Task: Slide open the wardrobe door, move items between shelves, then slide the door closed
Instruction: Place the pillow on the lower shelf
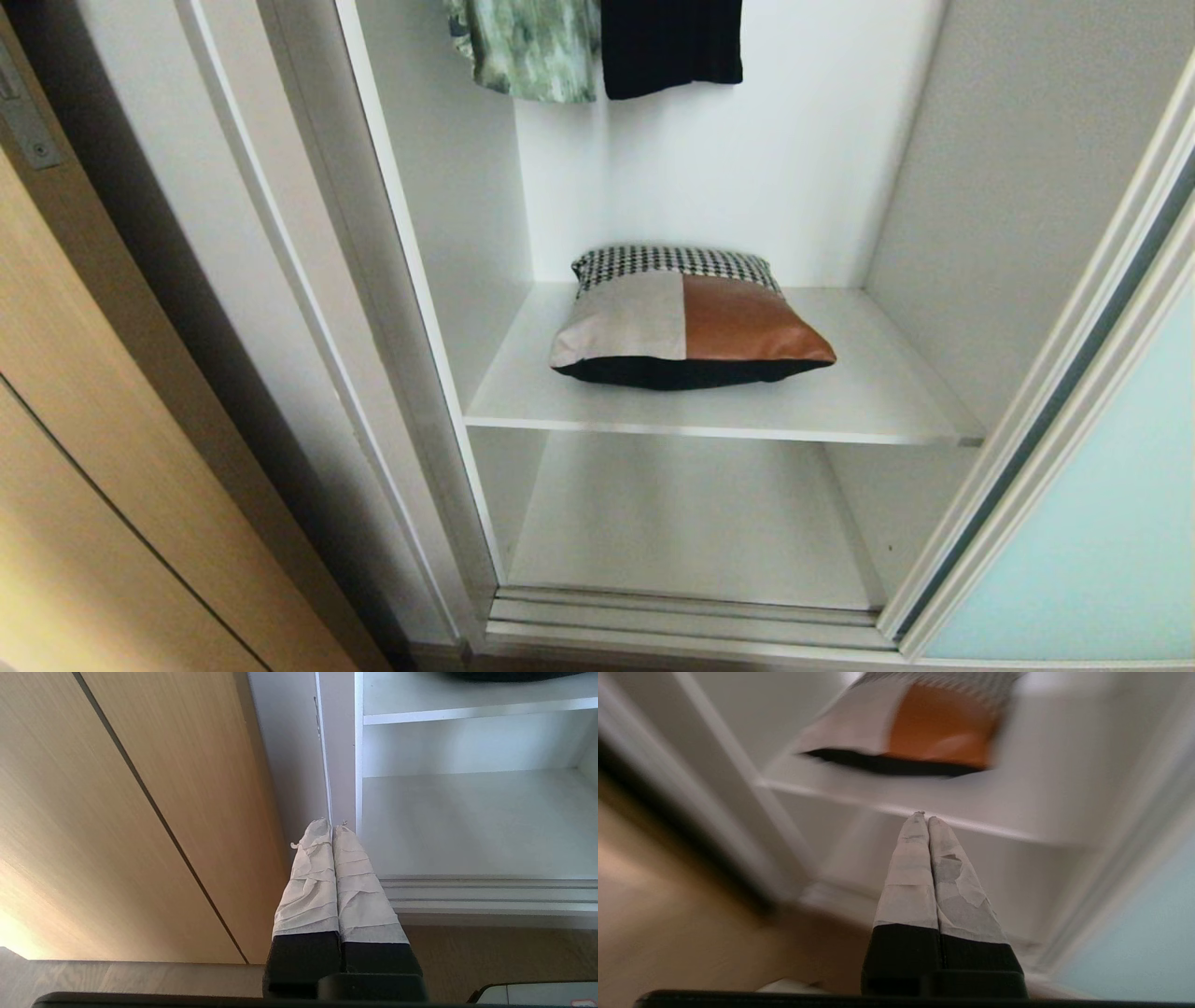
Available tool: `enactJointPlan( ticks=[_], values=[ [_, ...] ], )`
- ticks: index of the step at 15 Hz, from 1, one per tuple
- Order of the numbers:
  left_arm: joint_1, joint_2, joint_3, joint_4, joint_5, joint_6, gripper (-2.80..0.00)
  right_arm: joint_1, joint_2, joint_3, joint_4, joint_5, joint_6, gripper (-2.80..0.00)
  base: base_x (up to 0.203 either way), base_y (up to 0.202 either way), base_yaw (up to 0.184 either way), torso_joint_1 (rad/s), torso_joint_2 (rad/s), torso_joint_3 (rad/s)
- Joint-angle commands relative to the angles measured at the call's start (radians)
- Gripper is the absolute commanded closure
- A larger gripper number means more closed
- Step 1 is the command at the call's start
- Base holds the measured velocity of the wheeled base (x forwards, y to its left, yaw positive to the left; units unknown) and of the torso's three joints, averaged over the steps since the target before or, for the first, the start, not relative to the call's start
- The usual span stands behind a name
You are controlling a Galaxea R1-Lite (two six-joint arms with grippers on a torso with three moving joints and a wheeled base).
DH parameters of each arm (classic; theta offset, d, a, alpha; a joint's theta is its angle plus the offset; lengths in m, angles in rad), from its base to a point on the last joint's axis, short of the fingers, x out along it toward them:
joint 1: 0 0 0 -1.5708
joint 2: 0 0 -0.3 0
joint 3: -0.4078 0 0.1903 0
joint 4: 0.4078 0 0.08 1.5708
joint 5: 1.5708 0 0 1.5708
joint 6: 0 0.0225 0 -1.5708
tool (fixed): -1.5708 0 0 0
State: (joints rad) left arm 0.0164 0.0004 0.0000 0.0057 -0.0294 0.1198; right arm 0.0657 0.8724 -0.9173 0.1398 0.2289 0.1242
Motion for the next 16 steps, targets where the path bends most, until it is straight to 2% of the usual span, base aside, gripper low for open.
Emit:
enactJointPlan(
  ticks=[1, 3, 5, 9, 10, 16],
  values=[
    [0.0, 0.003, 0.0, 0.0, -0.001, 0.001, 0.0, 0.086, 0.3, -0.106, -0.003, 0.019, 0.072, 0.0, 0.0, 0.0, 0.0, 0.0, 0.0, 0.0],
    [0.0, 0.003, 0.001, 0.0, -0.001, 0.001, 0.0, 0.138, 0.454, -0.167, -0.027, 0.02, 0.173, 0.0, 0.0, 0.0, 0.0, 0.0, 0.0, 0.0],
    [0.0, 0.003, 0.001, 0.0, 0.0, 0.001, 0.0, 0.156, 0.609, -0.205, -0.086, 0.017, 0.273, 0.0, 0.0, 0.0, 0.0, 0.0, 0.0, 0.0],
    [0.0, 0.003, 0.002, 0.0, 0.0, 0.001, 0.0, 0.148, 0.901, -0.269, -0.225, -0.01, 0.38, 0.0, 0.0, 0.0, 0.0, 0.0, 0.0, 0.0],
    [0.0, 0.003, 0.002, 0.0, 0.0, 0.0, 0.0, 0.138, 0.959, -0.29, -0.254, -0.014, 0.395, -2.8, 0.0, 0.0, 0.0, 0.0, 0.0, 0.0],
    [0.0, 0.003, 0.001, 0.0, 0.0, 0.001, 0.0, 0.051, 1.122, -0.359, -0.387, -0.008, 0.465, -2.8, 0.0, 0.0, 0.0, 0.0, 0.0, 0.0]
  ],
)
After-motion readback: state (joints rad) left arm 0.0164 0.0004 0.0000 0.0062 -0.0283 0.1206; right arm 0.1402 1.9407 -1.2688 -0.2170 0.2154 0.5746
